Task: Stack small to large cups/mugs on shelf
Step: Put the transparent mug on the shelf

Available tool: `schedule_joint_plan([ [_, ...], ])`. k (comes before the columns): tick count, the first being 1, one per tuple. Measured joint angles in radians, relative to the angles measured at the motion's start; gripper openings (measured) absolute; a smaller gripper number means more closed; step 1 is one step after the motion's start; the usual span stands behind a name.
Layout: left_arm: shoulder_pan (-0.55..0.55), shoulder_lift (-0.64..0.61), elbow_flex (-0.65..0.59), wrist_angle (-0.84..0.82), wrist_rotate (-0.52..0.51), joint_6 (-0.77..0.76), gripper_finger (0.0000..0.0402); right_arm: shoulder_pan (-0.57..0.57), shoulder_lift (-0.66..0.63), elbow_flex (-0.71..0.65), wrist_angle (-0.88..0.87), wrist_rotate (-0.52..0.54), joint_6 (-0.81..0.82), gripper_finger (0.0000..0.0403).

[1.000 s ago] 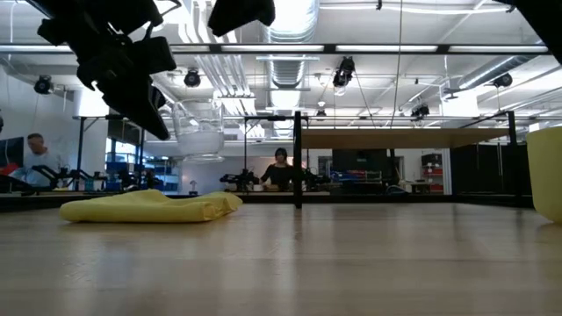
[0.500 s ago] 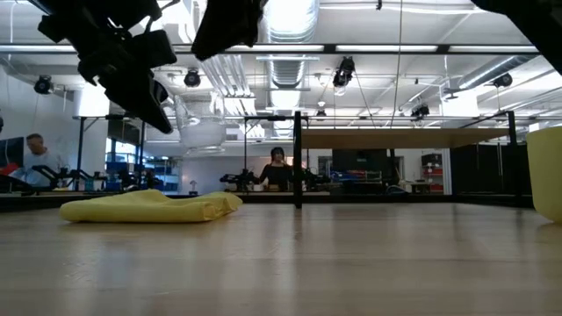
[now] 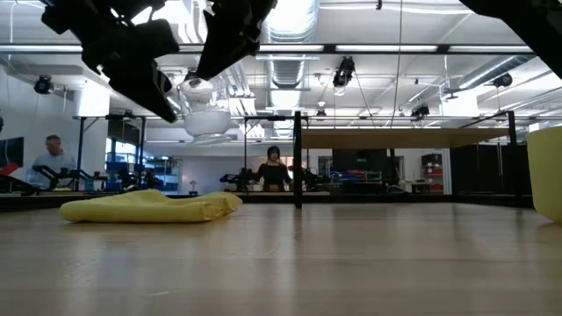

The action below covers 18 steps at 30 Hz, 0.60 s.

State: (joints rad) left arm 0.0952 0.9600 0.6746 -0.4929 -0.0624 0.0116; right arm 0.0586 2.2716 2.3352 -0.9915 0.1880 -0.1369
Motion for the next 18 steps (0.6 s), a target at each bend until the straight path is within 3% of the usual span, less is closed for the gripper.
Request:
schedule_joint_plan([
  [18, 0.001, -0.001, 0.071, 0.001, 0.000, 0.003, 0.0011, 0.000, 0.016, 0.000, 0.001, -0.002, -0.002, 0.0092],
])
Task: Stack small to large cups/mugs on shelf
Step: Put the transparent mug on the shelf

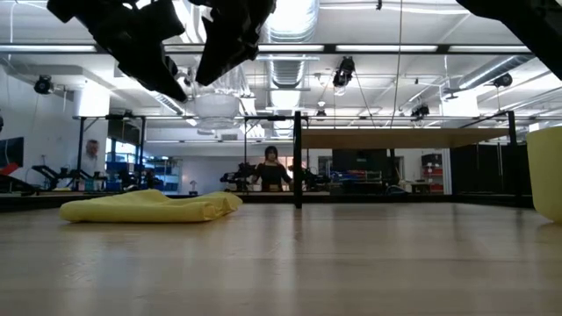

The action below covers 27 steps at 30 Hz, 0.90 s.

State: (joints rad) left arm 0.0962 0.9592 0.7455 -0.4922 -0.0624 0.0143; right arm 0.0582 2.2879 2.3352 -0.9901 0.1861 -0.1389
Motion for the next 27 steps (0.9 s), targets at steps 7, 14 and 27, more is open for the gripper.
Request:
schedule_joint_plan([
  [7, 0.000, 0.001, 0.003, -0.016, -0.004, -0.004, 0.0011, 0.001, 0.000, 0.000, -0.001, 0.040, 0.008, 0.0017],
  [14, -0.001, 0.002, 0.002, -0.015, -0.021, -0.006, 0.0011, 0.008, -0.011, 0.000, -0.009, 0.044, 0.052, 0.0010],
  [27, 0.001, 0.003, 0.000, 0.076, -0.019, -0.065, 0.0057, 0.019, -0.029, 0.021, -0.115, 0.112, 0.053, 0.0008],
])
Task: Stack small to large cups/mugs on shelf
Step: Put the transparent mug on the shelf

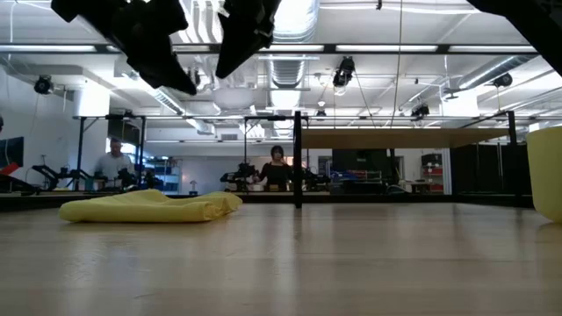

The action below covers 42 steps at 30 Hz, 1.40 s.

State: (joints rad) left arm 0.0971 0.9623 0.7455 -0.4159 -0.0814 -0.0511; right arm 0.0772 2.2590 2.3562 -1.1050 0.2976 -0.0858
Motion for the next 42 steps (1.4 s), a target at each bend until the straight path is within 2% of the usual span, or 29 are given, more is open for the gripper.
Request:
schedule_joint_plan([
  [6, 0.000, 0.000, -0.014, -0.016, -0.007, -0.028, 0.0098, 0.003, -0.052, 0.000, -0.049, 0.125, 0.034, 0.0008],
  [10, 0.000, 0.000, -0.017, -0.012, -0.009, -0.073, 0.0099, -0.001, -0.109, 0.000, -0.095, 0.133, 0.087, 0.0008],
  [13, 0.000, 0.002, -0.015, -0.013, -0.010, -0.074, 0.0099, -0.016, -0.154, 0.001, -0.158, 0.183, 0.161, 0.0008],
  [16, 0.000, 0.002, -0.010, -0.012, -0.010, -0.074, 0.0099, -0.053, -0.197, 0.000, -0.235, 0.245, 0.250, 0.0008],
  [20, 0.000, 0.002, -0.007, -0.008, -0.011, -0.075, 0.0099, -0.120, -0.242, 0.000, -0.295, 0.247, 0.337, 0.0008],
  [22, 0.000, 0.002, -0.007, 0.003, -0.011, -0.075, 0.0099, -0.158, -0.261, 0.000, -0.297, 0.225, 0.360, 0.0008],
  [27, 0.000, 0.002, -0.007, 0.023, -0.011, -0.076, 0.0099, -0.273, -0.283, 0.000, -0.297, 0.042, 0.413, 0.0008],
  [31, 0.000, 0.002, -0.007, 0.024, -0.011, -0.077, 0.0099, -0.361, -0.275, -0.002, -0.297, -0.054, 0.427, 0.0008],
  [37, 0.000, 0.002, -0.008, 0.025, -0.011, -0.077, 0.0099, -0.438, -0.244, -0.004, -0.297, -0.121, 0.426, 0.0008],
  [42, 0.000, 0.002, -0.011, 0.025, -0.011, -0.077, 0.0099, -0.444, -0.215, -0.004, -0.296, -0.126, 0.398, 0.0008],
])
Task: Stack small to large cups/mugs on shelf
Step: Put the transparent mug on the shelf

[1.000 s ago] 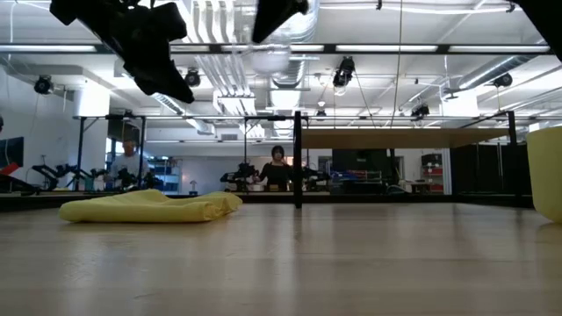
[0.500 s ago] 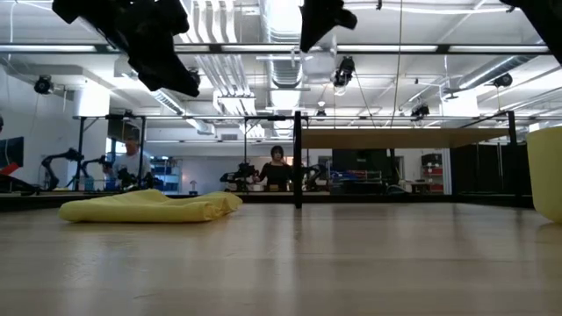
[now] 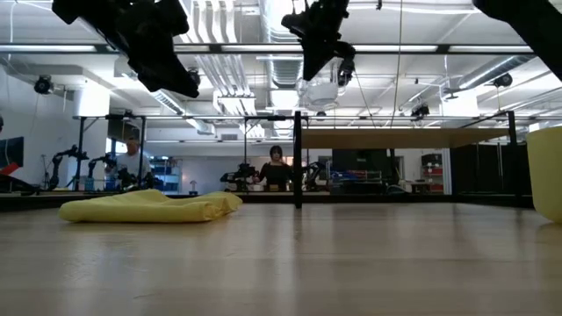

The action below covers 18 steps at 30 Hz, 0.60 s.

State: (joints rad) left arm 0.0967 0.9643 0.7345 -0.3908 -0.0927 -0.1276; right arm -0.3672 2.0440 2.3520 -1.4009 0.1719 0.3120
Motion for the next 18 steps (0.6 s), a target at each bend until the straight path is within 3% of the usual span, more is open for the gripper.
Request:
schedule_joint_plan([
  [18, 0.000, 0.000, -0.003, -0.001, -0.001, 0.000, 0.0099, -0.038, 0.078, 0.000, 0.002, 0.002, 0.048, 0.0009],
])
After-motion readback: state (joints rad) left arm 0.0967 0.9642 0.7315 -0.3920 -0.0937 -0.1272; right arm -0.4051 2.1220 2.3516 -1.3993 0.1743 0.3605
